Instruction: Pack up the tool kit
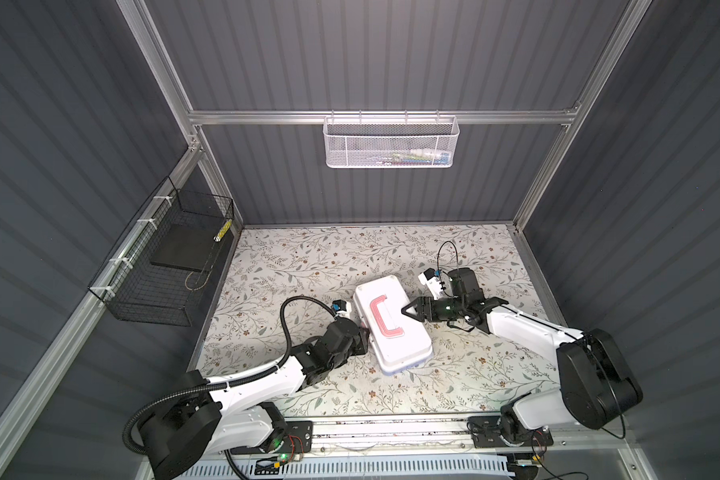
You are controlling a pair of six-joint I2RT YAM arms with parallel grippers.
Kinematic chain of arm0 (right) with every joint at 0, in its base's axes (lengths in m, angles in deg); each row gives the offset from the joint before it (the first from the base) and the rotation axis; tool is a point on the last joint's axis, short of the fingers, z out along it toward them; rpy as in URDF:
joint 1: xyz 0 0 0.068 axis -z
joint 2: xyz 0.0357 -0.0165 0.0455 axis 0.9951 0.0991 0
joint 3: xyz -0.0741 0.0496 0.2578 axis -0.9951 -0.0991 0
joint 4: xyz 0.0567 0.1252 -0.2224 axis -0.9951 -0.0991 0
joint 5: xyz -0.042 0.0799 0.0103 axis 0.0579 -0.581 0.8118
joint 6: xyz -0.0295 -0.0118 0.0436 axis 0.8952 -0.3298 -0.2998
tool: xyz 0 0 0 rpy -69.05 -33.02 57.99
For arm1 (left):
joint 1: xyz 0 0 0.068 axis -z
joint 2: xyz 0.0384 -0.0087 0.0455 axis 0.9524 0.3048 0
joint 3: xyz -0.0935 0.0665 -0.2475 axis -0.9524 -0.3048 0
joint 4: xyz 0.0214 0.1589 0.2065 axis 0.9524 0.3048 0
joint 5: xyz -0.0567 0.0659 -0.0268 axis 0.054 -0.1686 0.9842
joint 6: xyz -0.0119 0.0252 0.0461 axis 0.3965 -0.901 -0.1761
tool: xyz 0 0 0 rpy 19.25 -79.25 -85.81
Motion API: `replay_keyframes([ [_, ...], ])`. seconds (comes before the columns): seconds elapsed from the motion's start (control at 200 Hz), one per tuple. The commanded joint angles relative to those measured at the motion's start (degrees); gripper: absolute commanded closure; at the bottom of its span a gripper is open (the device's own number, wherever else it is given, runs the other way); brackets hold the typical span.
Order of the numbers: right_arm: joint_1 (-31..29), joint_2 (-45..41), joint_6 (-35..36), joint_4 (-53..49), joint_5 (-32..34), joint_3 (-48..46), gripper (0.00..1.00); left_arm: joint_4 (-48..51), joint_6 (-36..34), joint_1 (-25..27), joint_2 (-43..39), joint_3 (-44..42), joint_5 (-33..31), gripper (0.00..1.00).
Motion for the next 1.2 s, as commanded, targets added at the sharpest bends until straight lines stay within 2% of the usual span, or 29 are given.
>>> replay_keyframes([
  [0.0,-1.45,2.55,1.09,-5.17,-1.81,-0.29,0.35,5.25,-1.81,0.17,2.83,3.89,1.46,0.63],
  [0.105,-1.41,3.24,1.53,-5.7,-1.68,0.35,0.35,11.79,-0.26,0.15,4.35,5.03,-0.51,0.7],
  [0.28,-1.17,2.08,2.08,-5.63,-0.85,-0.15,0.35,21.91,2.68,0.13,1.89,3.97,-4.14,0.74],
  [0.415,-0.52,2.02,2.71,-5.34,-1.37,-0.52,0.34,21.7,3.93,0.18,2.47,2.26,-5.44,0.76],
  [0.555,0.19,1.73,3.03,-4.97,-2.27,-0.77,0.35,19.86,4.35,0.19,6.96,3.4,-5.73,0.82],
  [0.706,0.41,1.29,2.41,-3.26,-3.33,-1.14,0.34,19.78,3.97,0.14,11.49,5.91,-5.03,0.82],
  [0.751,0.41,1.33,2.41,-3.08,-3.58,-1.14,0.34,17.07,2.75,0.18,12.61,6.01,-4.19,0.77],
  [0.796,0.49,1.39,2.5,-2.96,-3.74,-1.14,0.34,13.94,1.35,0.18,13.7,5.81,-3.55,0.65],
  [0.831,0.57,1.42,2.56,-2.9,-3.97,-1.14,0.34,12.33,0.91,0.15,14.47,6.03,-3.81,0.6],
  [0.871,0.73,1.42,2.66,-3.11,-4.16,-1.0,0.34,12.64,0.52,0.14,14.75,6.66,-4.83,0.58],
  [0.911,0.93,1.18,2.76,-3.48,-4.22,-0.84,0.34,15.02,0.51,0.13,14.13,7.5,-6.94,0.51],
  [0.981,1.17,0.1,2.94,-3.67,-4.12,-1.17,0.34,19.44,0.22,0.19,10.69,7.68,-10.44,0.38],
  [1.066,1.57,-1.06,3.03,-3.75,-3.66,-1.47,0.34,24.64,0.27,0.07,3.87,6.06,-15.41,0.12],
  [1.156,1.61,-1.88,3.2,-3.43,-3.43,-1.92,0.34,28.62,-1.47,0.07,-3.12,4.08,-18.14,0.07],
  [1.196,1.67,-2.01,3.36,-3.41,-3.42,-2.01,0.34,28.5,-2.49,0.05,-5.66,2.29,-18.23,0.02],
])
